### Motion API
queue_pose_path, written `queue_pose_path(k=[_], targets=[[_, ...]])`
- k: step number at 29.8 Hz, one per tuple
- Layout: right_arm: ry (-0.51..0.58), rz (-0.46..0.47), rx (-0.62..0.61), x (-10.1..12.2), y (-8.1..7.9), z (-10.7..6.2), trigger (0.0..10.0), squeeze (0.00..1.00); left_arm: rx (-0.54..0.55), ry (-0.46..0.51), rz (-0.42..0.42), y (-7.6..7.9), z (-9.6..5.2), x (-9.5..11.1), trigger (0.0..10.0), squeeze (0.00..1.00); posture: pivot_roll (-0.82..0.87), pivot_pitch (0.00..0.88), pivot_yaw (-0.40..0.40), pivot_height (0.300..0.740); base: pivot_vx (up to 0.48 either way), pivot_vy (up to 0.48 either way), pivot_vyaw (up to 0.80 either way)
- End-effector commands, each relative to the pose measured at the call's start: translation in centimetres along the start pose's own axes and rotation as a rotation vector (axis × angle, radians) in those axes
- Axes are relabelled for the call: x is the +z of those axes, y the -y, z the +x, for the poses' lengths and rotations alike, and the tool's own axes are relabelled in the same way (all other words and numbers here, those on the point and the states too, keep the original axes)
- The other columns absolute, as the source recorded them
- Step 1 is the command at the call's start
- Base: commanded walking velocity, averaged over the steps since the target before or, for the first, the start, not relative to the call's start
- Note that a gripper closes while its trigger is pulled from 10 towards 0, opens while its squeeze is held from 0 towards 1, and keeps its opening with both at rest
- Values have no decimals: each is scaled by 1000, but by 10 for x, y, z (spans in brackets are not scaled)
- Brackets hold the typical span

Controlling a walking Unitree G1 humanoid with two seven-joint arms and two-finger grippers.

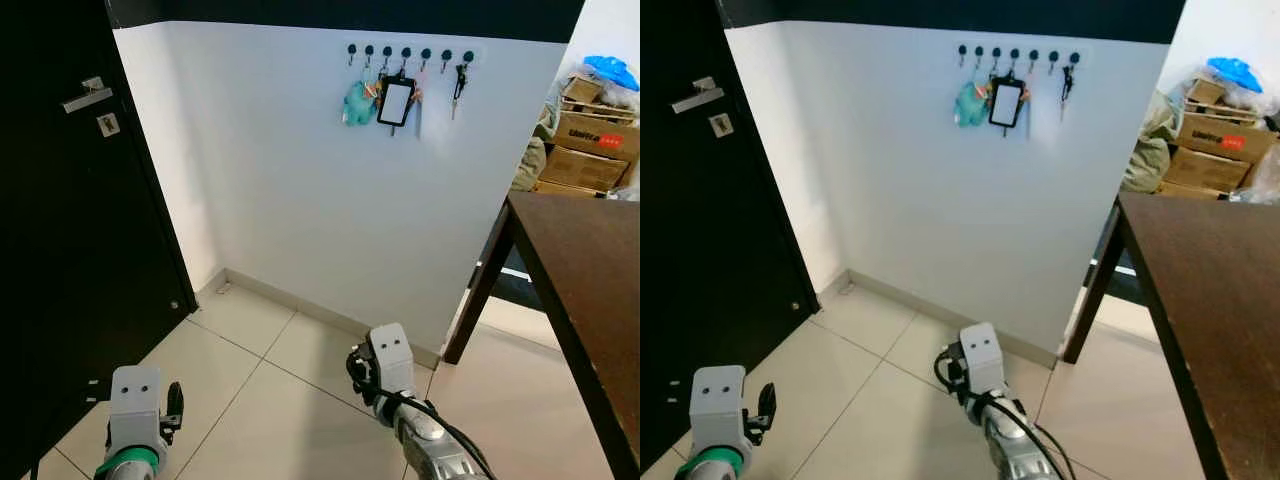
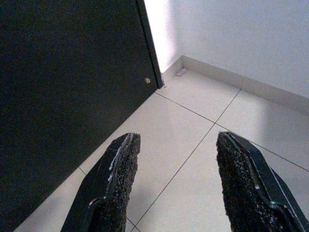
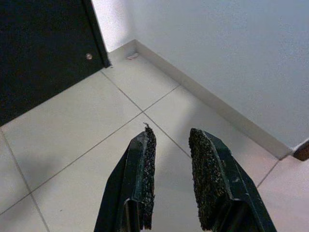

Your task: Hang keys on a hook

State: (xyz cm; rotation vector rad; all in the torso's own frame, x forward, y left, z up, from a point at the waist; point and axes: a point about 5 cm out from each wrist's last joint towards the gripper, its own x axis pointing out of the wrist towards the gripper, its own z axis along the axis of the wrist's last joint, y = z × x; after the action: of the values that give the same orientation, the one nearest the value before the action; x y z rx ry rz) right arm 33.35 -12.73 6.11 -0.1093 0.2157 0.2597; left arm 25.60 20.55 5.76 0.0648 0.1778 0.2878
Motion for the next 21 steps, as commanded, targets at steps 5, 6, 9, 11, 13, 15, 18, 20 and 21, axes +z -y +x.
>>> queue_pose_path(k=[5,6,9,11,13,15,18,20,21], targets=[[-18,7,-5,-6,-1,-2,10000,0,9,-23,-3,-4,-2,-7,10000,0,-136,41,108,740,0,0,0],[-18,7,-4,-6,-1,-1,10000,0,7,-23,-4,-3,-1,-7,10000,0,-136,41,108,740,0,0,0],[-7,41,44,-2,-9,2,10000,0,-6,-22,-24,0,4,-4,10000,0,-131,49,112,740,0,0,0],[2,32,67,1,-15,4,10000,0,-21,-10,-18,3,4,-1,10000,0,-120,45,102,740,0,0,0],[-1,0,100,4,-24,7,10000,0,-14,15,32,6,4,4,10000,0,-110,57,89,740,0,0,0],[-6,-15,116,6,-28,8,10000,0,-1,24,46,6,3,5,10000,0,-111,53,81,740,0,0,0],[-6,-13,129,7,-30,9,10000,0,11,25,39,5,2,5,10000,0,-109,55,79,740,0,0,0],[-7,-9,136,7,-30,9,10000,0,9,20,12,4,2,3,10000,0,-106,55,76,740,0,0,0],[-8,-9,139,7,-31,9,10000,0,8,20,9,4,2,3,10000,0,-106,55,76,740,0,0,0]])
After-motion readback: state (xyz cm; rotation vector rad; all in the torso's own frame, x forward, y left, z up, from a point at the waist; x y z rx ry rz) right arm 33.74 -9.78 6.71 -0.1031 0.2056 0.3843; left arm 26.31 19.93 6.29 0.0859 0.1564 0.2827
